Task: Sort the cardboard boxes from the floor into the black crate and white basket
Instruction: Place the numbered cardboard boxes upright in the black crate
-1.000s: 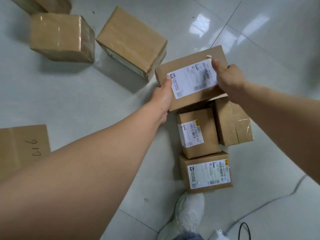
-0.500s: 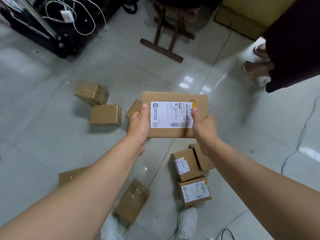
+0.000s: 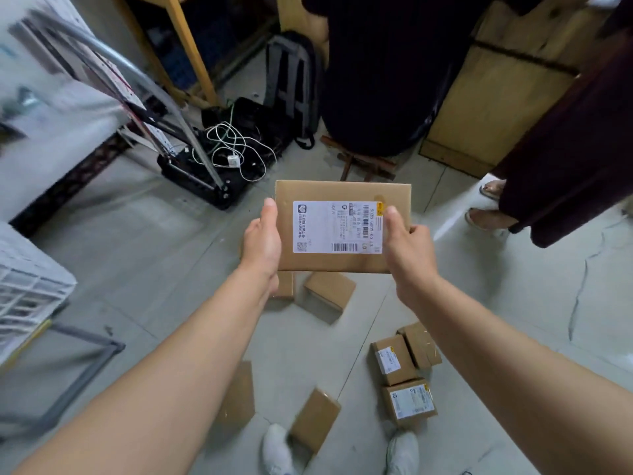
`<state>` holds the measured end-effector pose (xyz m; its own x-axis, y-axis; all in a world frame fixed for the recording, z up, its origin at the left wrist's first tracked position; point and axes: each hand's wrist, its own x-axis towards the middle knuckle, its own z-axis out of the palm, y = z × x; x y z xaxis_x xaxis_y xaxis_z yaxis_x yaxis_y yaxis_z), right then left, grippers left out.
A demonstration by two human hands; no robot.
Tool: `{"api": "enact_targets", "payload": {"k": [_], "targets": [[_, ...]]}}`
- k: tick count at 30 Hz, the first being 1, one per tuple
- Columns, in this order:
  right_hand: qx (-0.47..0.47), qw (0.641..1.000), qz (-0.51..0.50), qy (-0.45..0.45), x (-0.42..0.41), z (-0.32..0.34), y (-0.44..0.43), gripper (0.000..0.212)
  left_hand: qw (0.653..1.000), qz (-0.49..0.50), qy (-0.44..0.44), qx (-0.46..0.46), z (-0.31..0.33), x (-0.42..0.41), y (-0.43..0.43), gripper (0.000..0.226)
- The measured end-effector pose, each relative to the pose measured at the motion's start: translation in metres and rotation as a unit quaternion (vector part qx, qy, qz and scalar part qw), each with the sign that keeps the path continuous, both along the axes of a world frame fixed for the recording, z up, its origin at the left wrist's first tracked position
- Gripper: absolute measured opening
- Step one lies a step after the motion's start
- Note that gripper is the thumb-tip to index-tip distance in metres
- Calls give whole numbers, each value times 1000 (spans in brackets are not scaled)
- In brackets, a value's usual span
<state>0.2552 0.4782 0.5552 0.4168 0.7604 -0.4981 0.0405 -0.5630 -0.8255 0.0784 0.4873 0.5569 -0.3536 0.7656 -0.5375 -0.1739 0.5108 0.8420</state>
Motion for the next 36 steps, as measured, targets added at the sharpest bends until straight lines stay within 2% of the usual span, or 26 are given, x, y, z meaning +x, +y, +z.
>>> {"api": "enact_targets", "payload": {"k": [6, 10, 12, 15, 18, 19, 22, 25, 28, 30, 33, 36], "targets": [[47, 998, -27, 37, -61, 88, -41, 48, 997, 73, -20, 4, 82, -62, -40, 54], [50, 996, -39, 59, -86, 125, -64, 61, 994, 110, -23, -18, 118, -105, -71, 60], [29, 996, -12, 84, -96, 140, -74, 70, 995, 100, -28, -15, 133, -122, -89, 52], [9, 991, 38, 129, -113, 157, -89, 71, 996, 79, -25, 14, 153, -141, -118, 25], [7, 986, 91, 142, -128, 174, -103, 85, 992, 113, -17, 46, 170, -156, -151, 11], [5, 984, 109, 141, -133, 178, -107, 89, 989, 135, -16, 53, 175, -160, -163, 12], [-1, 978, 139, 155, -149, 186, -120, 91, 980, 178, 1, 86, 181, -174, -199, 31], [-5, 974, 168, 151, -167, 187, -135, 91, 966, 244, -2, 89, 188, -187, -231, 24], [-3, 967, 200, 158, -193, 185, -147, 81, 955, 283, -36, 80, 189, -207, -258, 34], [0, 957, 237, 169, -215, 186, -156, 60, 952, 293, -40, 74, 187, -224, -272, 39], [9, 940, 280, 192, -252, 188, -165, 25, 939, 334, -29, 81, 188, -254, -291, 34], [11, 930, 307, 202, -296, 188, -172, 23, 925, 366, -31, 102, 191, -292, -304, 26]]}}
